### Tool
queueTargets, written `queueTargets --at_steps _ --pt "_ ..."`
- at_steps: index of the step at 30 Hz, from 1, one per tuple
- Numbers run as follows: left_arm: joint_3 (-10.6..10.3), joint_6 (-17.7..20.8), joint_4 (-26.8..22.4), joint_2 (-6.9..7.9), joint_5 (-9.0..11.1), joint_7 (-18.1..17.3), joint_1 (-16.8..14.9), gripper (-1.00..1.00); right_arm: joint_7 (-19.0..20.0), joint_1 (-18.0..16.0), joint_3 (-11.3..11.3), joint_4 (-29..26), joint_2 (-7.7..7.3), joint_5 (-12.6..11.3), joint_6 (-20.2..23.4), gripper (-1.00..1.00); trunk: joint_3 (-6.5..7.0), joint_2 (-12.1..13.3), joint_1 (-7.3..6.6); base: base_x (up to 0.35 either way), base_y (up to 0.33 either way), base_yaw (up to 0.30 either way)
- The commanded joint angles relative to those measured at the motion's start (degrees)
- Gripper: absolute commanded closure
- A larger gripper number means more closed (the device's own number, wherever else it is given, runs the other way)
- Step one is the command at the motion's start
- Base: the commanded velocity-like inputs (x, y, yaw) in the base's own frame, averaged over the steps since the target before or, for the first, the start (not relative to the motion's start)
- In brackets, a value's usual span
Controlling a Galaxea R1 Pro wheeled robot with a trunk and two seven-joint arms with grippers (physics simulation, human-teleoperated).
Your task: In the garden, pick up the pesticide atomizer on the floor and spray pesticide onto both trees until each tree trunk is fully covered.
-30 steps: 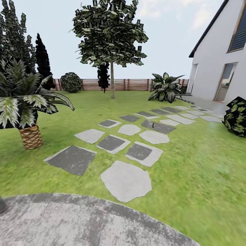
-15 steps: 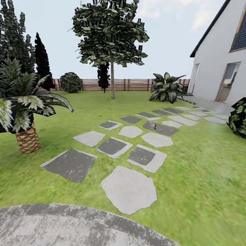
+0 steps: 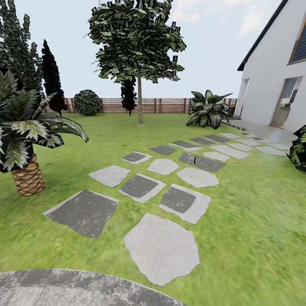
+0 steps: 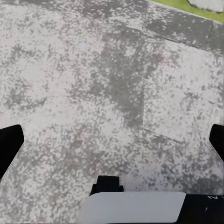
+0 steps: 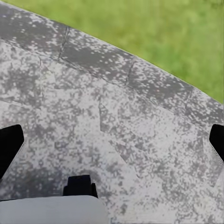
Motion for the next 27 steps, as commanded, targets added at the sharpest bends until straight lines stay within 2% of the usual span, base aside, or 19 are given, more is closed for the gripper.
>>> queueTargets --at_steps 1,27 --pt "0.08 -0.08 -0.07 -0.01 0.04 0.01 0.02 -1.00 -0.16 -0.04 0.08 0.05 0.00 0.01 -0.17 -1.00 -0.05 -0.02 0.04 0.350 0.000 0.000" --pt "0.01 -0.08 -0.07 -0.01 -0.02 0.01 0.02 -1.00 -0.16 -0.04 0.06 0.05 0.00 0.01 -0.17 -1.00 -0.05 -0.02 0.04 0.350 -0.021 0.000"
